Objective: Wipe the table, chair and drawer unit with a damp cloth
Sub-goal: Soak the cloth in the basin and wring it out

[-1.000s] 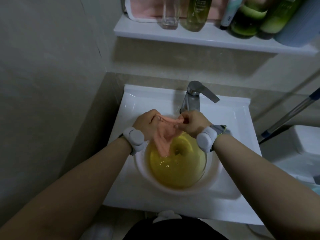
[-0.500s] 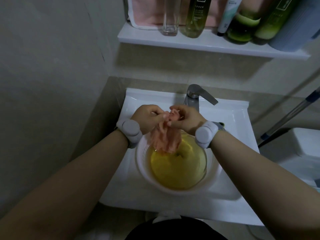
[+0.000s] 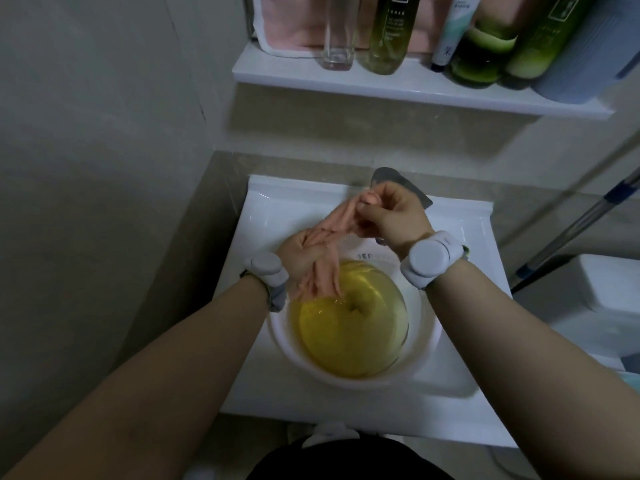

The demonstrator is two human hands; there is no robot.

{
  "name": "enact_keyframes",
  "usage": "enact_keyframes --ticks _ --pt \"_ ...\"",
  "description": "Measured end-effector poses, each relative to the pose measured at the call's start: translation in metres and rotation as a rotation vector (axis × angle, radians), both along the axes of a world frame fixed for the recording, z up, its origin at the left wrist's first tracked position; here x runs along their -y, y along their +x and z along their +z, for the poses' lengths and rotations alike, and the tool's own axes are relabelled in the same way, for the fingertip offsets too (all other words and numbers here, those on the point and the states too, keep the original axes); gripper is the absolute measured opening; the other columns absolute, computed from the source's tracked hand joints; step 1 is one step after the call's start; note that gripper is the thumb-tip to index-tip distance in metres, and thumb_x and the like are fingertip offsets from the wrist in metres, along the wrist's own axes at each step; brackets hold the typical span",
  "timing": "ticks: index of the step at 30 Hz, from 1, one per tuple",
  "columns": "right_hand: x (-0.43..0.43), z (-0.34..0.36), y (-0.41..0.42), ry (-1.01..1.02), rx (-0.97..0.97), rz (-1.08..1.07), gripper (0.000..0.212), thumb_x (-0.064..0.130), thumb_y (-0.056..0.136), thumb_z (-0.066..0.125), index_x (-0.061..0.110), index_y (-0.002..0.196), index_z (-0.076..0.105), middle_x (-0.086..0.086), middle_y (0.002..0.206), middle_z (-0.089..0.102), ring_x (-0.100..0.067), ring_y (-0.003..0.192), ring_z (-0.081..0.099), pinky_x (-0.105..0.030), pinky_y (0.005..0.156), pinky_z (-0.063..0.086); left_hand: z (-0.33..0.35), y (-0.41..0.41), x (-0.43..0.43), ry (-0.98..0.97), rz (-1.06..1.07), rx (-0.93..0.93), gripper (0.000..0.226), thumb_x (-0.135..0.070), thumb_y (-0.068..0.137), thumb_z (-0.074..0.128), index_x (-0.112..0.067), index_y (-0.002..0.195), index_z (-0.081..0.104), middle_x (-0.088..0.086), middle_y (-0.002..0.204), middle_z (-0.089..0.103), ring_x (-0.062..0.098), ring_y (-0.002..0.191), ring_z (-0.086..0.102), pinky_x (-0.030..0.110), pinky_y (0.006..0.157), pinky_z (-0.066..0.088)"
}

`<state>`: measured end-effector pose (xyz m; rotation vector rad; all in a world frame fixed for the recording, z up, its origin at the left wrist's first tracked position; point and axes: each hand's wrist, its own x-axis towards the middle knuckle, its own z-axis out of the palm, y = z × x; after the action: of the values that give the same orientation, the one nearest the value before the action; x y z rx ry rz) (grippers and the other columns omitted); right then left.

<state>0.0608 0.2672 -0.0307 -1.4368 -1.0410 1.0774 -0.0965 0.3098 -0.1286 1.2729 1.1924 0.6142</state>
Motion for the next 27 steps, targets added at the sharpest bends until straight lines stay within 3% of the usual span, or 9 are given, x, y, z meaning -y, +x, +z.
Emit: enact_keyframes --ticks 2,4,8,11,14,17,21,24,27 --pt "0.007 -0.016 0.011 -0.11 0.114 -0.044 0.014 -0.002 0.089 0.055 0.009 0.081 0.05 -0.021 0.078 0.06 -0.025 0.058 0.061 -0.036 0.058 0.056 0.005 0.0 -0.003 0.041 -0.017 -0.068 0.013 -0.012 0.088 0.058 -0.013 0.101 0.056 0.001 0.092 0.06 0.012 0.082 0.057 0.016 0.073 0.049" --pt "0.013 -0.036 0.018 -0.272 0.422 0.016 0.011 0.007 0.086 0.059 0.014 0.092 0.053 -0.016 0.089 0.062 -0.031 0.075 0.063 -0.041 0.074 0.054 0.01 -0.001 -0.002 0.098 -0.07 -0.106 0.024 -0.009 0.087 0.056 -0.001 0.109 0.05 0.009 0.097 0.056 0.017 0.087 0.052 0.03 0.079 0.048" --pt "0.019 -0.059 0.005 -0.299 0.694 0.249 0.072 0.026 0.078 0.074 0.022 0.139 0.036 -0.007 0.133 0.051 -0.027 0.117 0.052 -0.028 0.09 0.039 0.023 0.002 0.001 0.173 -0.188 -0.149 0.026 -0.007 0.083 0.058 -0.011 0.105 0.044 -0.005 0.087 0.051 0.006 0.078 0.05 0.007 0.06 0.044" --pt "0.016 -0.069 -0.017 -0.235 0.549 0.328 0.08 0.028 0.076 0.075 0.019 0.143 0.032 -0.004 0.13 0.053 -0.022 0.115 0.054 -0.03 0.095 0.043 0.035 0.011 0.007 0.084 -0.207 -0.118 0.012 -0.009 0.082 0.056 -0.016 0.091 0.053 -0.003 0.081 0.055 0.006 0.073 0.053 0.012 0.059 0.046" --pt "0.01 -0.073 -0.027 -0.233 0.356 0.15 0.042 0.022 0.079 0.071 0.017 0.116 0.051 -0.004 0.099 0.063 -0.025 0.09 0.061 -0.041 0.083 0.052 0.039 0.015 0.009 -0.205 -0.068 0.168 0.011 -0.015 0.09 0.044 -0.016 0.089 0.055 0.0 0.081 0.055 0.013 0.071 0.053 0.028 0.066 0.045" --pt "0.008 -0.075 -0.028 -0.192 0.204 0.043 0.03 0.007 0.082 0.067 0.013 0.108 0.055 -0.01 0.098 0.063 -0.031 0.093 0.062 -0.046 0.086 0.053 0.028 0.01 0.012 -0.474 0.255 0.335 0.016 -0.024 0.092 0.046 -0.013 0.095 0.057 0.006 0.082 0.057 0.019 0.07 0.054 0.029 0.067 0.045" --pt "0.012 -0.08 -0.032 -0.172 0.056 0.07 0.035 -0.001 0.083 0.065 0.017 0.11 0.052 -0.015 0.105 0.06 -0.034 0.1 0.06 -0.053 0.089 0.051 0.001 0.003 0.024 -0.722 0.186 0.219 0.048 -0.042 0.096 0.038 -0.006 0.123 0.054 0.017 0.116 0.054 0.03 0.113 0.052 0.05 0.098 0.04" --pt "0.018 -0.082 -0.033 -0.17 -0.075 0.129 0.037 -0.004 0.083 0.064 0.017 0.109 0.049 -0.015 0.1 0.058 -0.032 0.095 0.059 -0.056 0.087 0.051 -0.003 0.002 0.024 -0.904 0.212 0.486 0.058 -0.051 0.097 0.031 -0.01 0.135 0.046 0.011 0.139 0.045 0.03 0.131 0.04 0.05 0.106 0.032" --pt "0.022 -0.083 -0.03 -0.194 -0.178 0.17 0.034 -0.002 0.085 0.062 0.013 0.113 0.05 -0.007 0.096 0.06 -0.027 0.094 0.059 -0.049 0.087 0.052 -0.002 0.007 0.021 -0.933 0.289 0.624 0.044 -0.033 0.1 0.033 -0.001 0.124 0.053 0.019 0.128 0.054 0.029 0.116 0.054 0.04 0.097 0.045"
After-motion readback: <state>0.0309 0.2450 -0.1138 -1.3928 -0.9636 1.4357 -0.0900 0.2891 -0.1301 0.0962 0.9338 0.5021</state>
